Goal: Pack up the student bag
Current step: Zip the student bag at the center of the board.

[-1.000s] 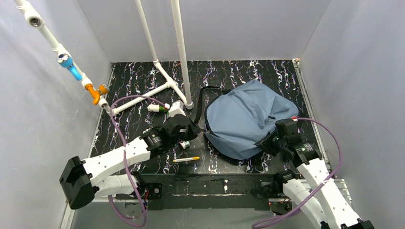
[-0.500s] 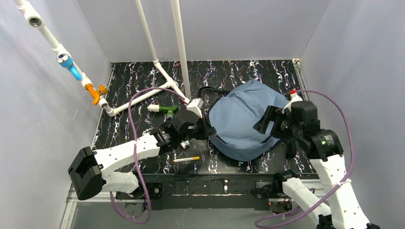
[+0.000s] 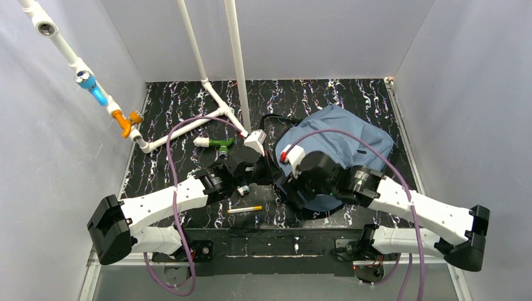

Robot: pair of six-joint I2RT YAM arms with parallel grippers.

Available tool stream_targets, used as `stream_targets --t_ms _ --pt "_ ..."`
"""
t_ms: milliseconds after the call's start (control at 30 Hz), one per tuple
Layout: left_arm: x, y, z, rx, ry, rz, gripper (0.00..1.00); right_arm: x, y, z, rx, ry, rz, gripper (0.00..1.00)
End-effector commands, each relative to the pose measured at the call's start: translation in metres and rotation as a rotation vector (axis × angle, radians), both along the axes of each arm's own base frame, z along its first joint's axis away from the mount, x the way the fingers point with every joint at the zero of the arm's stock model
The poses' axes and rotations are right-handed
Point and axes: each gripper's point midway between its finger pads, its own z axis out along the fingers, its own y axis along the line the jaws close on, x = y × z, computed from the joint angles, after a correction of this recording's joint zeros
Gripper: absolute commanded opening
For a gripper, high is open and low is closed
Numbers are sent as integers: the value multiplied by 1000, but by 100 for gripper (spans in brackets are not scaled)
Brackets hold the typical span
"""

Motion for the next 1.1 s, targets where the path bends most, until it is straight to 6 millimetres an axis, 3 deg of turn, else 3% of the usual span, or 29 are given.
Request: stream_targets --t_ms 0,100,300,367,467,567,700,800,867,1033,1067 --pt "-3 4 21 -67 -31 6 0 32 3 -7 -128 -320 -15 72" --pt "-3 6 23 -74 -30 11 0 37 14 -19 -154 -429 20 62" --pt "-3 10 24 -92 -25 32 0 48 18 -37 -153 -553 41 21" --pt "0 14 22 -80 -34 54 0 48 15 -35 -155 -554 37 1" --pt "24 32 20 -37 -79 137 0 39 2 -37 -197 -484 34 1" --pt "73 66 32 53 -187 268 0 23 -6 -44 -170 -418 65 1" --pt "122 87 37 218 -281 359 0 13 -11 -23 -61 -437 82 1" --pt "141 108 36 369 -327 442 0 -5 -8 -13 5 -422 198 1" --pt "147 103 45 340 -361 423 0 -19 -5 -14 14 -400 297 1" --pt "152 59 71 255 -406 246 0 -47 4 -29 -21 -284 483 1" --pt "149 52 72 237 -400 209 0 -47 5 -29 -18 -281 479 6"
